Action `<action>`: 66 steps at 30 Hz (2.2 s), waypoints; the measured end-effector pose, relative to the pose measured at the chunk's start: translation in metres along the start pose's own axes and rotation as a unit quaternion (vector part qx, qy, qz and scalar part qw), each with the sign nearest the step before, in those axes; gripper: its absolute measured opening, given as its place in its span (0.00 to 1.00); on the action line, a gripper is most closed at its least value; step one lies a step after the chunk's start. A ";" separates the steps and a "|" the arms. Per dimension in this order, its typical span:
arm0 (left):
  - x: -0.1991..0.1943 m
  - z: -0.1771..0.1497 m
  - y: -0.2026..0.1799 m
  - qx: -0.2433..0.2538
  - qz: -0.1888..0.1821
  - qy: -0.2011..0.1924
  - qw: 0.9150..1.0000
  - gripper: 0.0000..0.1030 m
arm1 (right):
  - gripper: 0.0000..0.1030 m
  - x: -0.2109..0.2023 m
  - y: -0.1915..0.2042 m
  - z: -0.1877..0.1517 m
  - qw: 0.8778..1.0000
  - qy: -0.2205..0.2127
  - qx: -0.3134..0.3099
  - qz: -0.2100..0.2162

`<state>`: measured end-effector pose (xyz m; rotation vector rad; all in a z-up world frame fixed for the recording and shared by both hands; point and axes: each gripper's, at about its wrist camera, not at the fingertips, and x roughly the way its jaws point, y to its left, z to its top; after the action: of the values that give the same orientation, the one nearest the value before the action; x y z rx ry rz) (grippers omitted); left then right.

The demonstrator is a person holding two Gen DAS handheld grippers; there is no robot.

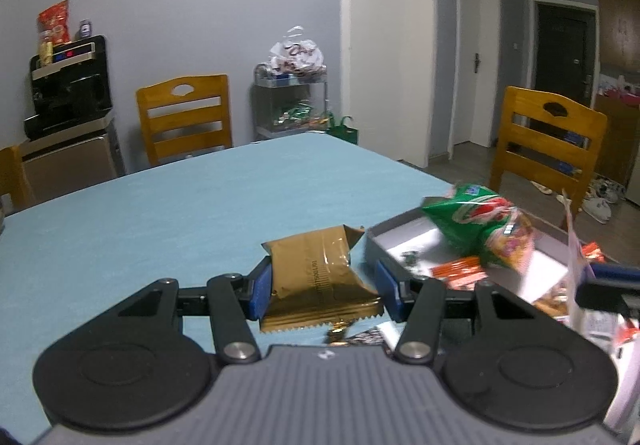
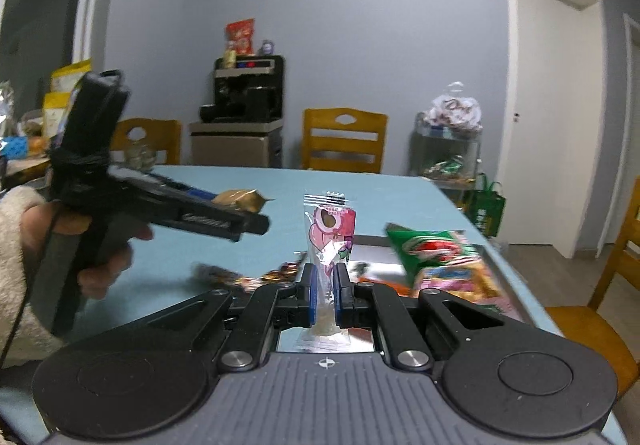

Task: Organize snacks
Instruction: 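Carry the pink packet with right tool while left tool carries brown packet over the box, then open both tools to drop the pink and brown packets into the box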

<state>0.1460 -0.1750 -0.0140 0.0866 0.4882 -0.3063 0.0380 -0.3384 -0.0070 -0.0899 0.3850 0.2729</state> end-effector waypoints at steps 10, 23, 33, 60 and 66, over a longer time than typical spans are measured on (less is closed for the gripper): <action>-0.001 0.008 -0.049 0.032 -0.051 0.000 0.998 0.50 | 0.09 -0.016 -0.044 -0.006 0.999 -0.007 0.023 -0.047; 0.013 -0.008 -0.100 0.071 -0.111 0.035 0.991 0.50 | 0.09 -0.025 -0.080 -0.018 0.997 0.008 0.048 -0.064; 0.046 -0.010 -0.118 0.082 -0.110 0.059 0.989 0.50 | 0.09 -0.002 -0.095 -0.016 0.994 0.005 0.072 -0.079; 0.087 -0.010 -0.136 0.115 -0.078 0.066 0.988 0.50 | 0.10 0.031 -0.108 -0.030 0.989 0.045 0.114 -0.084; 0.098 -0.010 -0.136 0.120 -0.066 0.070 0.988 0.50 | 0.10 0.025 -0.104 -0.032 0.988 0.047 0.119 -0.082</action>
<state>0.1822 -0.3290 -0.0704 0.3134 0.5953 -0.4904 0.0779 -0.4363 -0.0425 0.1010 0.4989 0.0591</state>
